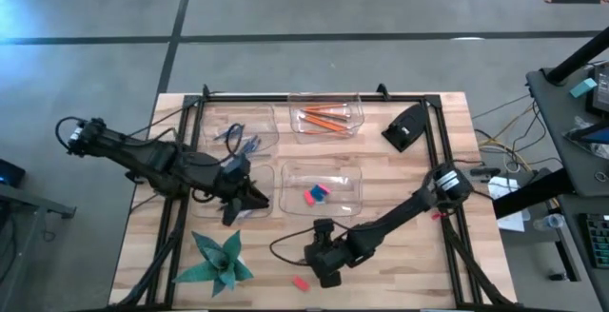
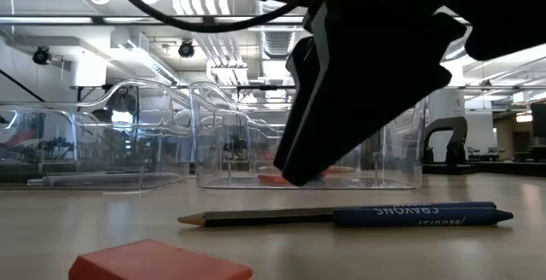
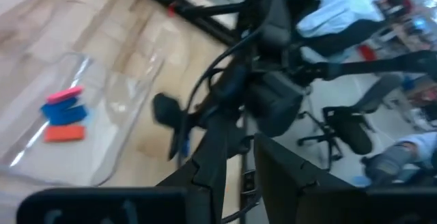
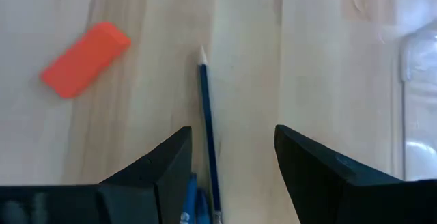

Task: Sort crayons/erasers/pens/pencils in bins
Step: Put the black pencil into the top right transparent bin

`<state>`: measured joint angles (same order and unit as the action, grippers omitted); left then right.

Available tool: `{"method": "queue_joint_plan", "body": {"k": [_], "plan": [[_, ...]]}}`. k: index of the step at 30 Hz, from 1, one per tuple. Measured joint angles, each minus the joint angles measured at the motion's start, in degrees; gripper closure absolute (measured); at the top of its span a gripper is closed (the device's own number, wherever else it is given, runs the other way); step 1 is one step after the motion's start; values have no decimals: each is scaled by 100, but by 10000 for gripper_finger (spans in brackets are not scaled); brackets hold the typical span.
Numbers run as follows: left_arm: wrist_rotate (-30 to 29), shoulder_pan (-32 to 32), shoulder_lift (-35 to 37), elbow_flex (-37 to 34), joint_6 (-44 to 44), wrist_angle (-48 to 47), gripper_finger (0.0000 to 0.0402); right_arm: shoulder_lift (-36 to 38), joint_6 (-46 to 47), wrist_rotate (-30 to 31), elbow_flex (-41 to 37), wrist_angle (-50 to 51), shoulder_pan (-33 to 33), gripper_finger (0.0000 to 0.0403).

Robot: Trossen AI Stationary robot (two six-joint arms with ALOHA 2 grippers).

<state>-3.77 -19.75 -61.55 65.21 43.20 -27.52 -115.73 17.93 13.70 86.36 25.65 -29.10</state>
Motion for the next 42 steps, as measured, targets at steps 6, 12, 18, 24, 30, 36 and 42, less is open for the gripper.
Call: {"method": "queue_joint_plan", "body": {"k": [6, 12, 18, 24, 30, 36, 42], "plan": [[-25, -170, -80, -1, 2, 218, 340, -188, 79, -27, 57, 44, 44, 202], [-29, -183, -281, -4, 2, 213, 340, -196, 665, -42, 60, 500, 103, 218], [-29, -183, -448, -7, 0, 221, 340, -201, 811, -198, 65, 883, 114, 285], [-33, -181, -497, -9, -2, 312, 340, -209, 816, -346, 68, 971, 110, 357], [-88, -179, -490, -9, -2, 312, 340, -211, 925, -353, 64, 1079, 111, 389], [-88, -179, -472, -9, -2, 314, 340, -109, 1102, -452, 46, 1209, 114, 392], [-101, -174, -419, -9, -2, 312, 340, 269, 1102, -507, 22, 1228, 114, 396]]}}
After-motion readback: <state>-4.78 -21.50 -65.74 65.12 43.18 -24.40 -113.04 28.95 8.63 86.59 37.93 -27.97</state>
